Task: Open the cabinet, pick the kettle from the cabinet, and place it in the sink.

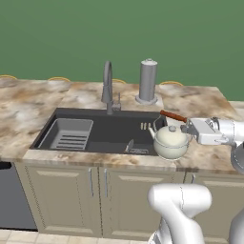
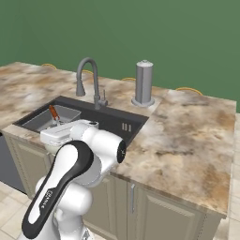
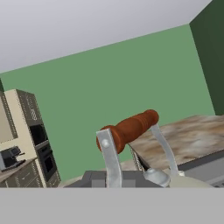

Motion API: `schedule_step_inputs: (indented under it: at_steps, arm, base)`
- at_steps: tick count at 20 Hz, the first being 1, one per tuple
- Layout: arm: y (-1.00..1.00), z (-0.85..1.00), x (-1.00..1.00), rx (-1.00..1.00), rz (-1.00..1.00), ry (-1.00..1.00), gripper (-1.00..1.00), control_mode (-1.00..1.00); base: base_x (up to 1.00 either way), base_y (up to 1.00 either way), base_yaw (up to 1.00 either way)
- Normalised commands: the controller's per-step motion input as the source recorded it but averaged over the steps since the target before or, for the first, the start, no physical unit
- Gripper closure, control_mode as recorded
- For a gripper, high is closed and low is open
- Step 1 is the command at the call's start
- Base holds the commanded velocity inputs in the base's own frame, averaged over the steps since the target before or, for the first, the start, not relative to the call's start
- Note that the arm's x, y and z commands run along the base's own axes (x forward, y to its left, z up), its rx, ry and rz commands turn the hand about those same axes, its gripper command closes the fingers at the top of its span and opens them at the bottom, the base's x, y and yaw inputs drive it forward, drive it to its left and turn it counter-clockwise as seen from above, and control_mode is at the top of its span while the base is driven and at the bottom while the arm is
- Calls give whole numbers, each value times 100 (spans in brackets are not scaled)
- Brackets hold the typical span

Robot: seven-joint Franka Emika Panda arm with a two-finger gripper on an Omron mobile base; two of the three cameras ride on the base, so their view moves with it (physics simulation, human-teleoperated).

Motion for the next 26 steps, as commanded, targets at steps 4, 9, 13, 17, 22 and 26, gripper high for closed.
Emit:
schedule_step_inputs:
  at_steps: [4, 9, 13, 17, 22, 26]
  arm:
    - [0, 0, 0, 0, 0, 0, 100, 100]
    - [0, 0, 0, 0, 0, 0, 100, 100]
    - [0, 0, 0, 0, 0, 0, 100, 100]
    - [0, 0, 0, 0, 0, 0, 100, -100]
    - [0, 0, 0, 0, 0, 0, 100, -100]
    - [0, 0, 0, 0, 0, 0, 100, -100]
  base:
    - [0, 0, 0]
    - [0, 0, 0]
    - [0, 0, 0]
    - [0, 0, 0]
    - [0, 0, 0]
    - [0, 0, 0]
